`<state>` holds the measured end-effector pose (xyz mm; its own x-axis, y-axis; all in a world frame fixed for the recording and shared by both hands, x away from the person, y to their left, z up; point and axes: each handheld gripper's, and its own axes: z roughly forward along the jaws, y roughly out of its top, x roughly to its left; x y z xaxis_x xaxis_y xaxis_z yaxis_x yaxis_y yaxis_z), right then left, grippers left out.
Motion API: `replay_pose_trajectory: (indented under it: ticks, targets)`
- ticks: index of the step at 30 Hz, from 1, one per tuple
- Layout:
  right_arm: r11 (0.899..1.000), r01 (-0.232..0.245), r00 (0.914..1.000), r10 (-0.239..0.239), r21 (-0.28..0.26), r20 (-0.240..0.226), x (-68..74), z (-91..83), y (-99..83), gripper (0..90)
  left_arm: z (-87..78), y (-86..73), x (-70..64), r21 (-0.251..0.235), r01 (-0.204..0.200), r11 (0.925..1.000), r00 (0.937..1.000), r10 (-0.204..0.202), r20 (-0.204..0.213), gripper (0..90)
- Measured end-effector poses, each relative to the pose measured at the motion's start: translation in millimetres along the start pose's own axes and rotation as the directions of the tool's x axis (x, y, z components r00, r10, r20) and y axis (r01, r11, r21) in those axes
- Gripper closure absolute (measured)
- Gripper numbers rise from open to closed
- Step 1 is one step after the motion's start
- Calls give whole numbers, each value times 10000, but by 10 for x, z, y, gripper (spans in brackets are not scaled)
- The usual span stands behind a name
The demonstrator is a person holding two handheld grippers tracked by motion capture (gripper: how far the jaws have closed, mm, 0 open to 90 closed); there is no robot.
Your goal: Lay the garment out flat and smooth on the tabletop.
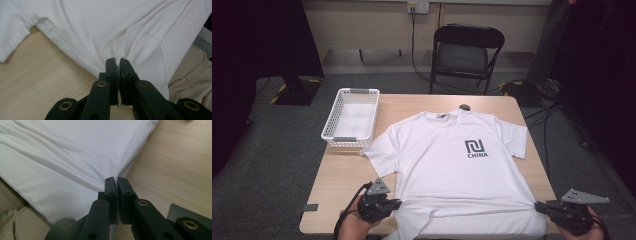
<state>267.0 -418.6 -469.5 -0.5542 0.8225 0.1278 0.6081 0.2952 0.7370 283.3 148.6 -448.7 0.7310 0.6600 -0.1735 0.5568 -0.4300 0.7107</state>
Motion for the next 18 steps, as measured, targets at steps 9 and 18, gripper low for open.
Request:
replay_pose_trajectory:
  ticks: [9, 18]
  targets:
    - [9998, 158, 9988, -165, -144, -457, -9, -98, -17, 792, -55, -104, 21, -14, -148, 9999, 9992, 148, 360, 853]
    - [9979, 424, 9926, -365, -486, 1161, -3, -13, 137, 187, 27, 4, 127, -1018, -1531, 9830, 9875, 1481, -547, 199]
